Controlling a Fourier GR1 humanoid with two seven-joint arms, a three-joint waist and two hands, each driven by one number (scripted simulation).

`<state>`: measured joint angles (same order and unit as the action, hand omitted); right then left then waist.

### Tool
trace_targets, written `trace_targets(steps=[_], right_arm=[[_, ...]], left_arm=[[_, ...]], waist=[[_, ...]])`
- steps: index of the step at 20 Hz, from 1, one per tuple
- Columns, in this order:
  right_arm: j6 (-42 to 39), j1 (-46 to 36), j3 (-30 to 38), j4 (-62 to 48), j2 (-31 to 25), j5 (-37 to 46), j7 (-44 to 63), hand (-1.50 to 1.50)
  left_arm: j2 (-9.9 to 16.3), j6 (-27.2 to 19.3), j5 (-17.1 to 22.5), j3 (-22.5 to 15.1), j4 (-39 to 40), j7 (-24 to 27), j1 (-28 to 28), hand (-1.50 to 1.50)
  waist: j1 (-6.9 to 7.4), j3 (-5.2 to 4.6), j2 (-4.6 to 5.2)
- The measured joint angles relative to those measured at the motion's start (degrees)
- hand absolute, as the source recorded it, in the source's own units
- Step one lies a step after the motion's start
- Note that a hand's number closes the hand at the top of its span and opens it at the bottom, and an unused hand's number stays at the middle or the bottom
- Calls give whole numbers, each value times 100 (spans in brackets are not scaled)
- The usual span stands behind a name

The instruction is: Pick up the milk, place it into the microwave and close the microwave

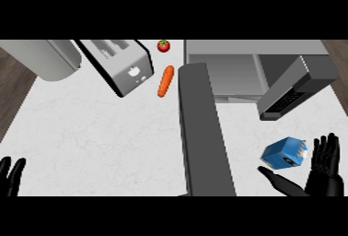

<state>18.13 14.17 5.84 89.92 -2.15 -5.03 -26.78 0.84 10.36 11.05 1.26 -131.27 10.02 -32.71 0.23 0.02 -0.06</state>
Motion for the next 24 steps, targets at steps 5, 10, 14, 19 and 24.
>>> trace_targets(steps=[5, 10, 14, 19, 24], right_arm=[[-129, -487, 255, -817, -56, -95, -398, -150], [-36, -723, 526, -1446, -103, -119, -658, -150], [203, -971, 826, -2210, -155, -82, -953, -150], [167, -1169, 1164, -2969, -392, -178, -1293, -150], [-749, -1160, 1152, -3421, -516, -458, -1637, -150]], left_arm=[[-34, -98, -83, -79, -11, -99, 97, -150], [-39, -8, -61, 5, 27, -57, 78, -150], [-34, -5, -74, -25, 26, 9, -4, -150], [-25, 23, -28, 88, -28, -146, 72, -150], [-59, -9, -35, -1, -75, -182, 34, -150]], waist=[[5, 0, 2], [8, 0, 3], [20, 0, 4], [12, 1, 5], [11, 3, 4]])
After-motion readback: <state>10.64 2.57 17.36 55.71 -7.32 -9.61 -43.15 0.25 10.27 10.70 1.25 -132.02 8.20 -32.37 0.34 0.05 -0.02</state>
